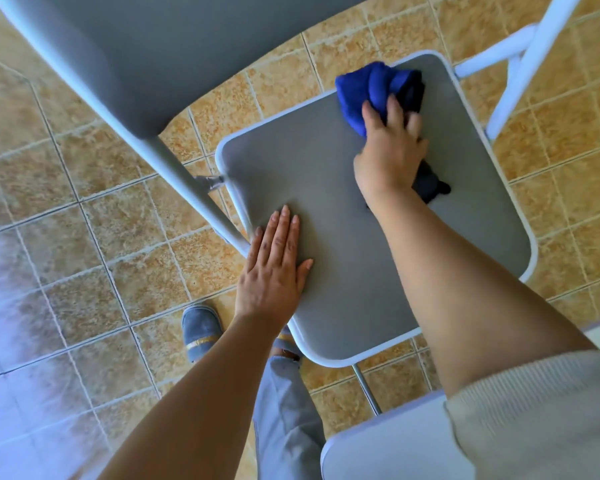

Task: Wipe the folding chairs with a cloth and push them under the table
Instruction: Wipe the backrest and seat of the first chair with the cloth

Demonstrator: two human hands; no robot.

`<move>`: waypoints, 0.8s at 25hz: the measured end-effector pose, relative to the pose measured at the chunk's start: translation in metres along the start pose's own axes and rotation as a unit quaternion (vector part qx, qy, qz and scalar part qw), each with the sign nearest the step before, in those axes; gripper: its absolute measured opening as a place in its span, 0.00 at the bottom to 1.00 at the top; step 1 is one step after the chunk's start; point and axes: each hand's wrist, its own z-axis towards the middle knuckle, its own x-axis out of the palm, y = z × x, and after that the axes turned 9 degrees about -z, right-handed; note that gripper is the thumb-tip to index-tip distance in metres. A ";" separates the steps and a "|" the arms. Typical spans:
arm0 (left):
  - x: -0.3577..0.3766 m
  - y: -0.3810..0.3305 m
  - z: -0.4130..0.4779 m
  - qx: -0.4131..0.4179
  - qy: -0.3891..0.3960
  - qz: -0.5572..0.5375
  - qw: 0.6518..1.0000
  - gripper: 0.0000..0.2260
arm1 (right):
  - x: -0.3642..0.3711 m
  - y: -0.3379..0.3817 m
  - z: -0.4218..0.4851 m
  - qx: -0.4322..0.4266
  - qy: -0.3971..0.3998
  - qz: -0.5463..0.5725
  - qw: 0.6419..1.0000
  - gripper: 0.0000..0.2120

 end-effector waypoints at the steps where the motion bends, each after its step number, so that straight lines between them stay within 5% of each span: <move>1: -0.002 0.001 -0.003 -0.004 0.004 -0.002 1.000 0.27 | 0.000 0.015 -0.006 -0.059 -0.001 -0.008 0.998 0.30; 4: -0.009 0.002 -0.017 -0.033 0.006 -0.016 0.999 0.27 | 0.010 0.042 -0.051 -0.214 -0.001 -0.013 0.977 0.28; 6: -0.017 0.002 -0.027 -0.045 0.005 -0.015 0.999 0.27 | 0.017 0.037 -0.087 -0.235 -0.010 -0.003 0.972 0.28; 13: -0.047 0.023 -0.063 -0.021 0.040 -0.014 0.999 0.27 | 0.026 0.027 -0.227 -0.123 0.019 -0.013 0.992 0.28; 20: -0.112 0.042 -0.086 0.028 0.077 -0.004 0.997 0.27 | -0.010 0.091 -0.330 0.061 0.176 0.115 0.976 0.28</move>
